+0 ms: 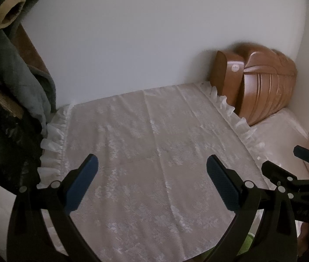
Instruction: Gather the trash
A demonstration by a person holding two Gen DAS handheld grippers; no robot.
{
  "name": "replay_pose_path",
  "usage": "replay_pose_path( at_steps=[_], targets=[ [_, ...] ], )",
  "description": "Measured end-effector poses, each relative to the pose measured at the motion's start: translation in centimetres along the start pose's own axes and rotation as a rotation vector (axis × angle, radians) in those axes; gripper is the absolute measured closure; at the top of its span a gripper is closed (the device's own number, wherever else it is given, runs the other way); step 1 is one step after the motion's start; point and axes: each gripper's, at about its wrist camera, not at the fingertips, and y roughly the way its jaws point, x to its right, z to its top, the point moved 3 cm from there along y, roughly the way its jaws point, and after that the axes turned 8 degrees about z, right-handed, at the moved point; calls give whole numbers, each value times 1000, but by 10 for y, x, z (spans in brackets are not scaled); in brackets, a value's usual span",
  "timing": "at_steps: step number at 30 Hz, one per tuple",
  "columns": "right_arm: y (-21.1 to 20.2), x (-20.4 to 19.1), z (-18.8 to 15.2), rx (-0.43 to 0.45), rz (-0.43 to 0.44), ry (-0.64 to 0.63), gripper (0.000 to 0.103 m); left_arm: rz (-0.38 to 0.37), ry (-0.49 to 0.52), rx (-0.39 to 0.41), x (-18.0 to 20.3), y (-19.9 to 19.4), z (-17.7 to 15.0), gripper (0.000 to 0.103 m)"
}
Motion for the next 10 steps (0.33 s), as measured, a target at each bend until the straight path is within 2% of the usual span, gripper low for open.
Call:
replay_pose_path(
  at_steps=[10],
  targets=[
    [1,1,-1,-3,-1,1,2,-11,-12,-25,-4,6,2,8]
  ],
)
